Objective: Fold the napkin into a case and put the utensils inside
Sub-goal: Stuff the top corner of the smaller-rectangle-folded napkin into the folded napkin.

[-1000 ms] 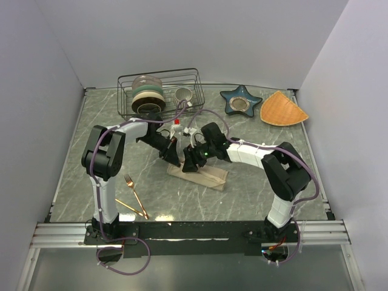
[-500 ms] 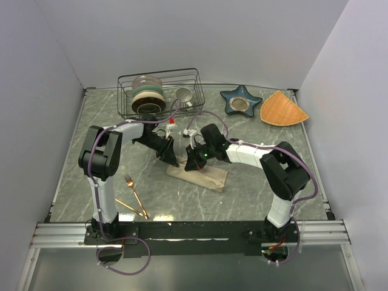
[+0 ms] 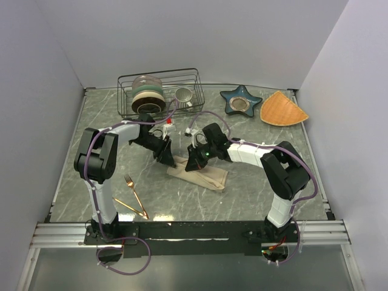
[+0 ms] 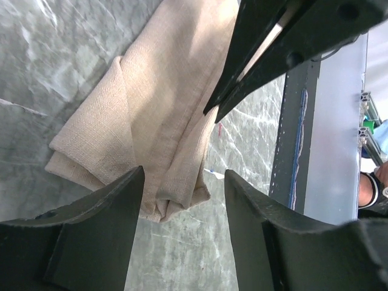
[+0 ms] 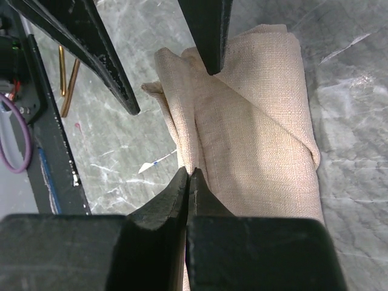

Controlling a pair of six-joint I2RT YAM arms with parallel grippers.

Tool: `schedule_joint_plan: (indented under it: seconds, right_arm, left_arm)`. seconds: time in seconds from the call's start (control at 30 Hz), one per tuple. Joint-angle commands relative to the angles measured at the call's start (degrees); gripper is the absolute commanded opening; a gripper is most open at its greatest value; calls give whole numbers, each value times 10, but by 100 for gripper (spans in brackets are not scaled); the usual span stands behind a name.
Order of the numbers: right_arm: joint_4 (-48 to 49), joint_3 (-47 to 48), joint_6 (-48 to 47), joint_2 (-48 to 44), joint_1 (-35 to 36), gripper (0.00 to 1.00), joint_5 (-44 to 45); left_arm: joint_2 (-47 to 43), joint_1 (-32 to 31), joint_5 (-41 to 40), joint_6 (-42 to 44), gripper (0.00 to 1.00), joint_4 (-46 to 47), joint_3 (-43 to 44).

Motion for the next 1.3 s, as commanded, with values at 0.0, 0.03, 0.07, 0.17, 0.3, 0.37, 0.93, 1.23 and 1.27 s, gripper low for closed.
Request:
schedule_joint_plan:
  seconds: [0.0, 0.03, 0.07, 0.17, 0.3, 0.37, 0.93, 1.23, 1.27]
  right_arm:
    - [13, 16, 19, 0, -12, 0, -23]
    - [12, 19, 21, 4, -13, 0, -25]
    - [11, 20, 24, 5, -17, 0, -30]
    - [14, 18, 30, 6, -19, 0, -37]
    - [17, 19, 30, 6, -18, 2, -44]
    - [20, 24, 30, 7, -18, 23, -39]
    - [-7, 80, 34, 51, 4, 39, -39]
    - [-33, 83, 57, 58, 4, 0, -45]
    - [-39, 86, 60, 60, 3, 0, -47]
  left_arm:
    - [-17, -5, 9, 35, 61, 7, -8]
    - [-18, -6, 7, 36, 60, 9, -9]
    - [-18, -7, 5, 34, 57, 11, -10]
    - [-12, -8, 9, 26, 36, 14, -6]
    - [-1, -11, 20, 15, 5, 14, 2]
    - [1, -11, 23, 17, 1, 7, 7]
    - [28, -12, 39, -20, 1, 15, 32]
    - [17, -13, 42, -76, 8, 56, 16]
    - [12, -12, 43, -86, 9, 65, 4]
